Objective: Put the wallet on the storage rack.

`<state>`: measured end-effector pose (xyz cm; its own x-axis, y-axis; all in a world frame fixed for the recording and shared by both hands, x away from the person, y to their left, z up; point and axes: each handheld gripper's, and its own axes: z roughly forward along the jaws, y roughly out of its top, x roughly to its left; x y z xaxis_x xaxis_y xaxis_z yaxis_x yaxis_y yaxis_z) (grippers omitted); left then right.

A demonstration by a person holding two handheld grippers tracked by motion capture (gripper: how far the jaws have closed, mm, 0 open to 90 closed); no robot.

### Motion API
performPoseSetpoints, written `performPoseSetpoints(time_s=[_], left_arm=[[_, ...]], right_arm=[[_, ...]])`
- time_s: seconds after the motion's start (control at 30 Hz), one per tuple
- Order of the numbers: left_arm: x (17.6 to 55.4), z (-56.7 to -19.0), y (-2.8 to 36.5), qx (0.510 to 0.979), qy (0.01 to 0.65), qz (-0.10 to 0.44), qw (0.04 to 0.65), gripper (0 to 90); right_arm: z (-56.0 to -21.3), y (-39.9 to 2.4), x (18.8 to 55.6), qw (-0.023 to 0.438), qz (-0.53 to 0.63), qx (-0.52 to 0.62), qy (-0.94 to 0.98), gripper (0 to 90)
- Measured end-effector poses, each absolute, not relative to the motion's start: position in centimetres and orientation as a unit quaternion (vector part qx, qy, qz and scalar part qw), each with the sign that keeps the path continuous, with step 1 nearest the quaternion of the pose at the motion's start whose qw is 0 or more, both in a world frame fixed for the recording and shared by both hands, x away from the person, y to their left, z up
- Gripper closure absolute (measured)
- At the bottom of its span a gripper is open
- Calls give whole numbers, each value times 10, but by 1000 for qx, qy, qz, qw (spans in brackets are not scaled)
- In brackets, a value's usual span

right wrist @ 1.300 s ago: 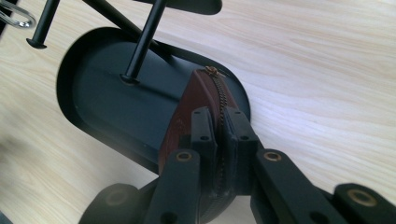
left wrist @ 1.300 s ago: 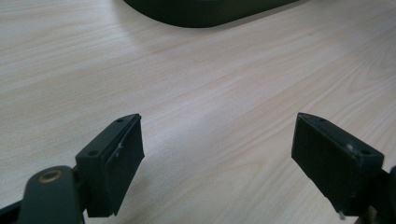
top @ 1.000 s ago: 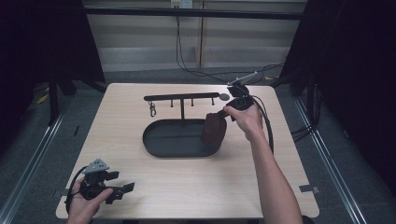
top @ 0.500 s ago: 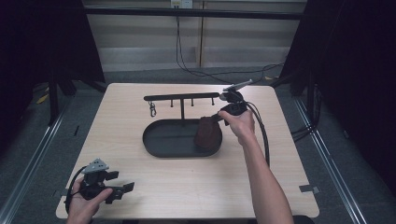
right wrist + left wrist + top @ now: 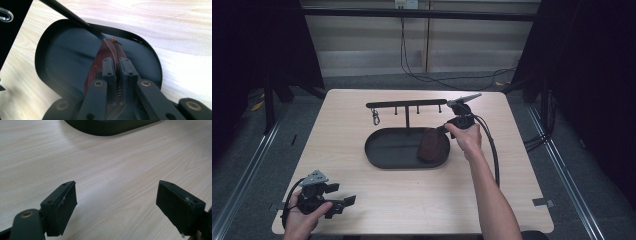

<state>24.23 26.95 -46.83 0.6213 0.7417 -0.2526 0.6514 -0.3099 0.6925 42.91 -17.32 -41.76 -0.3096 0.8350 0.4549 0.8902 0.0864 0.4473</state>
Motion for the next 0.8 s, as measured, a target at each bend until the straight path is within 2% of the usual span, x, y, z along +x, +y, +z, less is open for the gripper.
performPoseSetpoints(time_s=[0.47, 0.8], left_arm=[[243, -468, 270, 806, 432, 56, 401, 168], [243, -468, 270, 805, 434, 58, 400, 168]], right_arm=[[-442, -172, 432, 40, -338, -590, -733, 829], [-449, -167, 432, 7, -335, -569, -751, 804]])
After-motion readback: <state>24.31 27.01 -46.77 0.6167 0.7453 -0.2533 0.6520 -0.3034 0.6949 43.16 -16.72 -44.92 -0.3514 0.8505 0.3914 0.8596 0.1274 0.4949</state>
